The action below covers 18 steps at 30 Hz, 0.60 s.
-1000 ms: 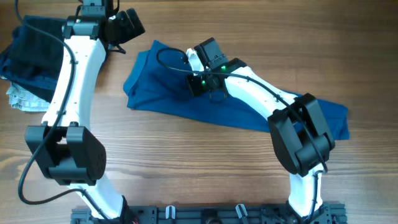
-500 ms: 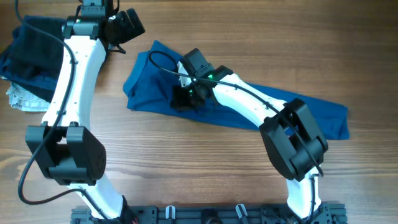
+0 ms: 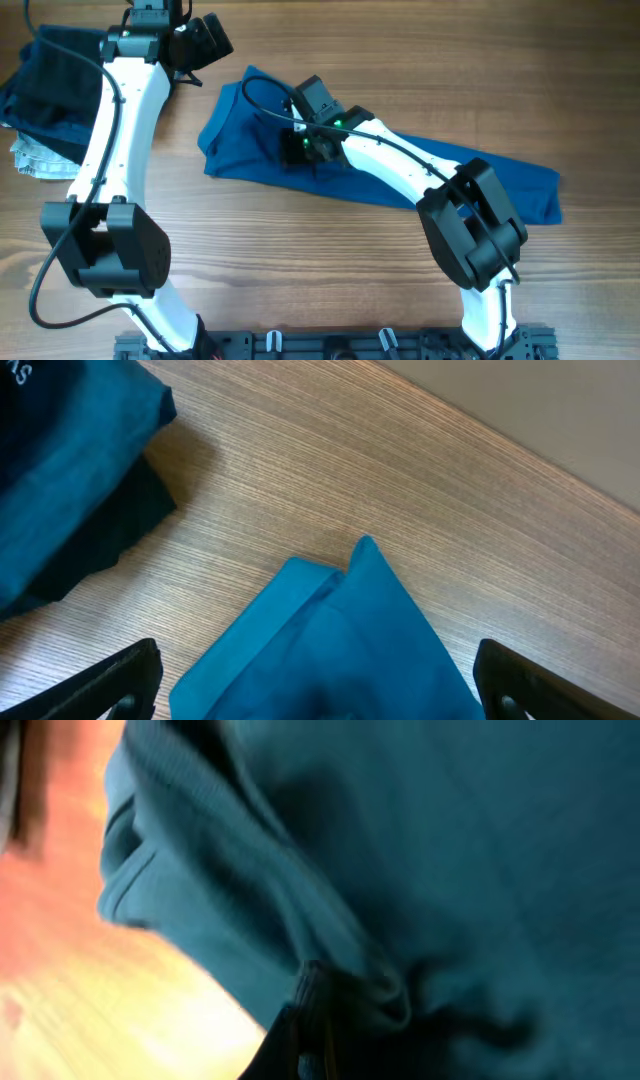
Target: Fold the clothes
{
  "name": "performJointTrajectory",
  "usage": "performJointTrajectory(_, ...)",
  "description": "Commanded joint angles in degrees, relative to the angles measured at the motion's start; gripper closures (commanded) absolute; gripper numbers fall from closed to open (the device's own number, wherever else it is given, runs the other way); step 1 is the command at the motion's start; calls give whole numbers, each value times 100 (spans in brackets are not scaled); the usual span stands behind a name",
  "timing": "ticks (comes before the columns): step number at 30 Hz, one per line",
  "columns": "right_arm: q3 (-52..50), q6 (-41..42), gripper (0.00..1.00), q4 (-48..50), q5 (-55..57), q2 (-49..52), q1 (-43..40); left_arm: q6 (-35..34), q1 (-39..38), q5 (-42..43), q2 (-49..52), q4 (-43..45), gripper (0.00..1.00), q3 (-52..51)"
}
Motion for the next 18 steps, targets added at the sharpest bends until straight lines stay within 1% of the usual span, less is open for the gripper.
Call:
performJointTrajectory(1,-35,-103,96,120,1012,127,39,-37,4,-37,-11,0,0,28)
performJointTrajectory(2,-35,-105,94,125,1121,146,39,-37,4,-37,-11,0,0,28)
performJointTrajectory(3,-35,-109,89,122,1204,164,39,-37,4,-37,-11,2,0,28)
performJointTrajectory(5,-35,-109,59,136,1456,229,39,-37,4,-37,-11,0,0,28)
performJointTrajectory(6,-35,-181,53,175,1541,260,39,-37,4,-37,-11,0,0,28)
performJointTrajectory(8,-28,-992,41,435,1547,249,26,-37,4,-37,-11,0,0,28)
performJointTrajectory(10,61,-1698,37,507,1340,140,26,-37,4,-37,-11,0,0,28)
performJointTrajectory(11,111,-2118,34,479,1228,15,28,-37,4,-37,-11,0,0,28)
performJointTrajectory(12,122,-2317,32,424,1237,-131,28,-37,4,-37,-11,0,0,28)
performJointTrajectory(14,122,-2647,31,2,1241,-662,-39,-37,4,-37,-11,0,0,28)
performJointTrajectory(17,120,-2629,33,-758,1366,-1034,-234,-37,4,-37,-11,0,0,28)
performJointTrajectory(18,120,-2612,39,-1021,1366,-1058,-332,-37,4,-37,-11,2,0,28)
